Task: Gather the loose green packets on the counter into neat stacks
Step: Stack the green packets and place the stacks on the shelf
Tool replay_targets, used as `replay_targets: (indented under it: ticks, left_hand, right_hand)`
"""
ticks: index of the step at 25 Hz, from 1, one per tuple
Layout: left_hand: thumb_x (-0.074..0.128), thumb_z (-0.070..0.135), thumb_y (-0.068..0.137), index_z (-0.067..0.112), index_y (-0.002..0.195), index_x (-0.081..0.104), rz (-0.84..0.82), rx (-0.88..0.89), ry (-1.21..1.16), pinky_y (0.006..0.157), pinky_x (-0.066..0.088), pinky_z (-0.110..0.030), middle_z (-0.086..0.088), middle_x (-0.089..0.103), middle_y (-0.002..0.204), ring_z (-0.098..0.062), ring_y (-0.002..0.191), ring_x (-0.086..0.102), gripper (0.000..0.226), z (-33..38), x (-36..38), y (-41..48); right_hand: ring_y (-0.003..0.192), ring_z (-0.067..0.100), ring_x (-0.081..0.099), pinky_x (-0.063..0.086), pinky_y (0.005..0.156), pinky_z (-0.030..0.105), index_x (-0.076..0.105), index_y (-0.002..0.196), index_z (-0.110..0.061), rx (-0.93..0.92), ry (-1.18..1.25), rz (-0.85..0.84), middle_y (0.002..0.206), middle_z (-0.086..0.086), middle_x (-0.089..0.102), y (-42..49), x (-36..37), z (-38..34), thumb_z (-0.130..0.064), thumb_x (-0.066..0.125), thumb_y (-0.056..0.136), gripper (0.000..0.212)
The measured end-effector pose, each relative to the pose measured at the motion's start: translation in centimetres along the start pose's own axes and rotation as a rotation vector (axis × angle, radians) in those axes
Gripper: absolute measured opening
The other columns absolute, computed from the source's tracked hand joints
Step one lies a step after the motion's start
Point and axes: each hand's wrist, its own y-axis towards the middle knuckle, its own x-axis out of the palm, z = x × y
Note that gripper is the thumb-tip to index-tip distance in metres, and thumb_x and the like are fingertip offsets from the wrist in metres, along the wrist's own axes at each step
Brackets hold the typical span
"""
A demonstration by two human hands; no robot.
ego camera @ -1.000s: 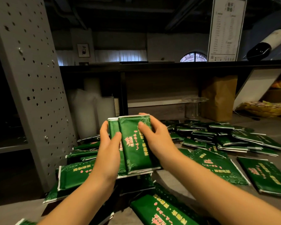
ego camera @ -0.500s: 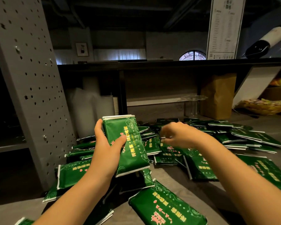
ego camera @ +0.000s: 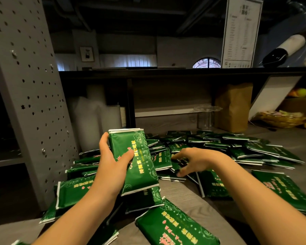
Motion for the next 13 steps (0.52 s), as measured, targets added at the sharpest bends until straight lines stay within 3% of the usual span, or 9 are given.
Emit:
replay_targets:
  ticks: [2, 3, 5, 7, 9, 11, 13]
  left_hand:
    - [0.053, 0.010, 0.094, 0.037, 0.145, 0.018, 0.002, -0.006, -0.006, 0.067, 0.052, -0.032, 0.011, 0.060, 0.100, -0.014, 0.085, 0.065, 0.067, 0.0, -0.1, 0.1]
    - [0.053, 0.010, 0.094, 0.036, 0.145, 0.018, 0.004, -0.008, -0.005, 0.066, 0.051, -0.031, 0.011, 0.059, 0.101, -0.013, 0.085, 0.065, 0.067, 0.0, -0.1, 0.1]
    - [0.053, 0.010, 0.094, 0.034, 0.145, 0.020, 0.007, -0.014, -0.002, 0.064, 0.051, -0.029, 0.010, 0.060, 0.102, -0.012, 0.085, 0.064, 0.066, -0.1, -0.2, 0.3]
    - [0.054, 0.009, 0.093, 0.031, 0.144, 0.026, 0.004, -0.021, 0.011, 0.064, 0.052, -0.029, 0.008, 0.062, 0.103, -0.013, 0.086, 0.065, 0.062, -0.2, -0.2, 0.3]
    - [0.054, 0.009, 0.093, 0.031, 0.141, 0.033, -0.008, -0.027, 0.022, 0.065, 0.054, -0.029, 0.005, 0.064, 0.106, -0.015, 0.088, 0.067, 0.056, -0.3, -0.3, 0.3]
    - [0.054, 0.008, 0.093, 0.031, 0.139, 0.037, -0.018, -0.026, 0.026, 0.070, 0.056, -0.033, 0.002, 0.066, 0.109, -0.018, 0.091, 0.068, 0.054, -0.3, -0.3, 0.3]
    - [0.053, 0.007, 0.093, 0.031, 0.139, 0.037, -0.021, -0.022, 0.020, 0.076, 0.056, -0.037, 0.000, 0.066, 0.110, -0.021, 0.095, 0.067, 0.054, -0.4, -0.3, 0.4]
  right_hand:
    - [0.112, 0.016, 0.056, 0.047, 0.096, 0.032, 0.056, 0.129, -0.020, -0.093, 0.124, 0.112, 0.127, 0.000, 0.059, 0.3, -0.3, 0.7, -0.031, 0.060, 0.090, 0.041]
    - [0.094, 0.012, 0.061, 0.051, 0.083, 0.028, 0.064, 0.117, -0.016, -0.121, 0.174, 0.199, 0.107, -0.003, 0.067, 0.5, -0.4, 1.0, -0.030, 0.057, 0.092, 0.029]
    - [0.070, 0.014, 0.058, 0.045, 0.063, 0.029, 0.066, 0.089, -0.012, -0.126, 0.213, 0.380, 0.077, -0.002, 0.063, 0.8, -0.6, 1.5, -0.029, 0.051, 0.096, 0.024]
    - [0.070, 0.018, 0.058, 0.043, 0.065, 0.036, 0.059, 0.078, -0.016, -0.113, 0.232, 0.578, 0.074, 0.000, 0.062, 1.0, -0.7, 1.6, -0.029, 0.046, 0.098, 0.027]
    - [0.072, 0.016, 0.058, 0.043, 0.063, 0.034, 0.056, 0.076, -0.020, -0.154, 0.339, 0.816, 0.073, -0.004, 0.061, 0.7, -1.0, 0.9, -0.025, 0.046, 0.098, 0.025]
    - [0.071, 0.014, 0.058, 0.044, 0.062, 0.031, 0.058, 0.079, -0.011, -0.203, 0.567, 1.000, 0.074, 0.001, 0.063, 0.1, -1.5, -0.4, -0.023, 0.045, 0.099, 0.027]
    - [0.070, 0.020, 0.058, 0.047, 0.065, 0.033, 0.058, 0.084, 0.001, -0.212, 0.880, 0.978, 0.077, 0.016, 0.064, -0.4, -2.1, -2.1, -0.023, 0.043, 0.100, 0.033]
